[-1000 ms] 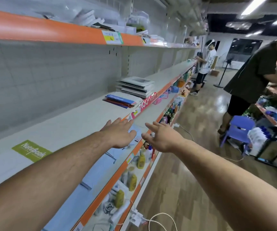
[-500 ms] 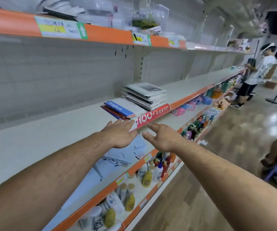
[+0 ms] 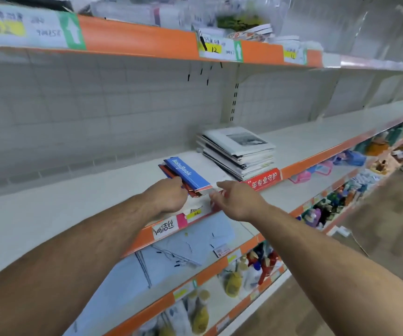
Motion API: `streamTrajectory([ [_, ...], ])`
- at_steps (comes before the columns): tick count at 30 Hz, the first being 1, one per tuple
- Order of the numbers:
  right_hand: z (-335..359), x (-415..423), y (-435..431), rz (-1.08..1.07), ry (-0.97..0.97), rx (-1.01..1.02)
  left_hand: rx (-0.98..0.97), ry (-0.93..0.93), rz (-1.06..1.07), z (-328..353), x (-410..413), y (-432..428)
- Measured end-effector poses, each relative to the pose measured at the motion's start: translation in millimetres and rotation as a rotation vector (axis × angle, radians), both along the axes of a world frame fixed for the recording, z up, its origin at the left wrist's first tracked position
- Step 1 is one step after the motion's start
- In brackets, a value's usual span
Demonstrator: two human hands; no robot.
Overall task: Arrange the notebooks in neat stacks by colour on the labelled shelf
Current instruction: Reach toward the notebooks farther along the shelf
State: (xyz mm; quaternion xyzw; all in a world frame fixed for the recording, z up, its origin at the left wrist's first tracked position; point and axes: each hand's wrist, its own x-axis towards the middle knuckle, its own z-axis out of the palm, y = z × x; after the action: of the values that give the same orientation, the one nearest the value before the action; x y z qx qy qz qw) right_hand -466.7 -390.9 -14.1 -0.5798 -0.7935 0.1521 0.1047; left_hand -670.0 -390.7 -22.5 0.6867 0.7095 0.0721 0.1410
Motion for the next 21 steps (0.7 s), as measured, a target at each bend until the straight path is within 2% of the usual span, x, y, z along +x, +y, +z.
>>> streamTrajectory([
  [4,-2.7,-12.6,34.2,-0.018,-0.020,0.010,-0.009,-0.162,0.111,-4.2,0.0,33.1],
  [7,-4.9,-22.8,55.6,0.017,-0.075,0.040,-0.054,-0.481,0.302,-15.1,-5.1,48.1],
  [9,-8.9,-28.2,69.5,0.074,-0.176,0.065,-0.079,-0.644,0.437,-21.6,-9.7,53.6],
  [13,-18.2,-39.4,87.8,0.195,-0.321,0.029,-0.072,-0.777,0.565,-25.7,-13.8,57.7],
  [16,-21.3,-49.4,85.8,0.341,-0.260,0.047,-0.028,-0.843,0.628,-23.8,-12.2,55.8],
  [18,-23.5,-51.4,86.9,0.392,-0.153,0.037,0.000,-0.866,0.664,-22.8,-10.6,54.6],
  [21,-26.0,-44.9,98.4,0.292,0.017,-0.002,0.016,-0.868,0.722,-24.4,-9.7,55.7],
])
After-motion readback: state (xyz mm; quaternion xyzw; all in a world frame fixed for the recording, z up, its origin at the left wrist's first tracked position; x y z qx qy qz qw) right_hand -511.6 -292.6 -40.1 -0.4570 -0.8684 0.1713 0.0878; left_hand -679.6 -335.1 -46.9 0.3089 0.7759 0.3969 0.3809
